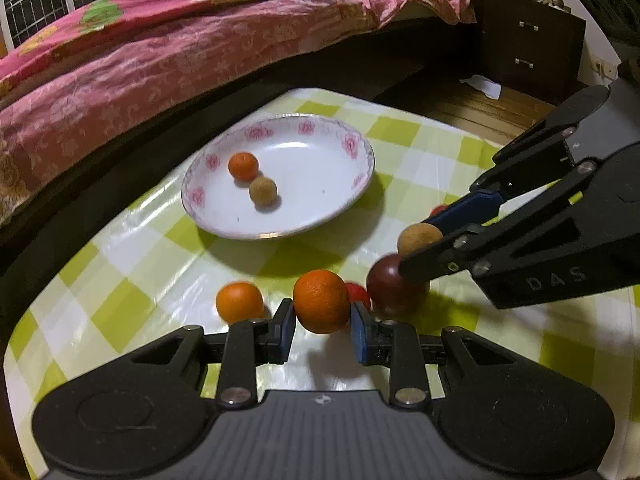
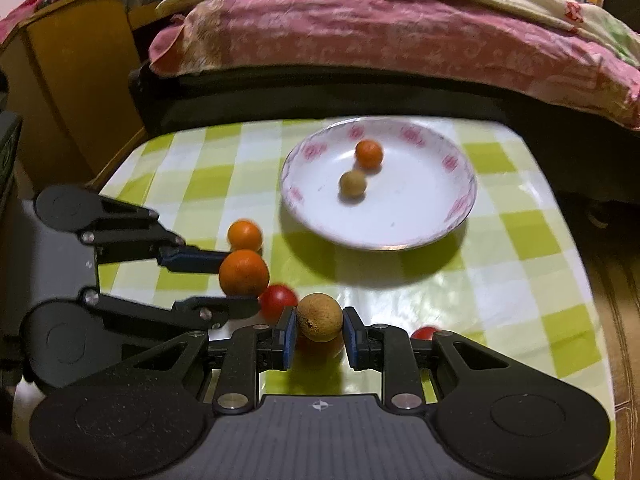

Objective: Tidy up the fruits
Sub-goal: 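Carry the held tangerine and brown fruit with both grippers over the white plate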

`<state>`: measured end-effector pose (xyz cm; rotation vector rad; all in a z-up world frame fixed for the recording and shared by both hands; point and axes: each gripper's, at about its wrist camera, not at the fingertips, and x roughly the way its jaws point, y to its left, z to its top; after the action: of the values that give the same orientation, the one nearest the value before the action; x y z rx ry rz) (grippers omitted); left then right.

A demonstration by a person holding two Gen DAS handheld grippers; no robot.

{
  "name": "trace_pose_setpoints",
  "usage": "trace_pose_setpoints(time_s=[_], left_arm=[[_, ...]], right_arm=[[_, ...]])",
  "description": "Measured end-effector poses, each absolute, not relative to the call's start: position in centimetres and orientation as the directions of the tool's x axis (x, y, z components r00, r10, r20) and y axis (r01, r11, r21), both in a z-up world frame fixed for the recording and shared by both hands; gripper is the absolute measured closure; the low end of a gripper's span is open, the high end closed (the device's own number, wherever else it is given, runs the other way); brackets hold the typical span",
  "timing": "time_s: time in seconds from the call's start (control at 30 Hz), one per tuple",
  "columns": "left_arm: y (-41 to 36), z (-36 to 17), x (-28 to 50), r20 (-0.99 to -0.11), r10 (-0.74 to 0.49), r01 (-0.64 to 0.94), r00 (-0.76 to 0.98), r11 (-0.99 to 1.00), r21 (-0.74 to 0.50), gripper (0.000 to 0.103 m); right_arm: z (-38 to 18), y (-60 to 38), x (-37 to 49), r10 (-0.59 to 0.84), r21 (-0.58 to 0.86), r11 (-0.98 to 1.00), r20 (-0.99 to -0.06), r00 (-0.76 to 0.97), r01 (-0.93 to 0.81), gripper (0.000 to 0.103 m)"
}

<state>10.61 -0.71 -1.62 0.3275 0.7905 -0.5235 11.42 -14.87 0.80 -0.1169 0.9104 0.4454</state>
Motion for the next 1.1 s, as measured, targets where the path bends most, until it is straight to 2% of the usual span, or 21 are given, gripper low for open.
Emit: trace_pose_setpoints(time_s=[0.43, 1.1], left_arm=[[-2.3, 0.2, 14.0, -0.702, -0.311, 0.516, 0.641, 0.852, 0.093, 0.066], [-3.3, -1.5, 17.3, -0.707, -0.265, 0.465, 0.655, 0.88, 0.102, 0.066]], right_arm=[[1.3, -15.6, 15.9, 0.296, 0.086, 0.933, -0.738, 0.606, -0.35, 0.082], [-1.1, -15.9, 19.3, 0.255, 0.068, 0.947, -0.754, 0.606, -0.315, 0.082]])
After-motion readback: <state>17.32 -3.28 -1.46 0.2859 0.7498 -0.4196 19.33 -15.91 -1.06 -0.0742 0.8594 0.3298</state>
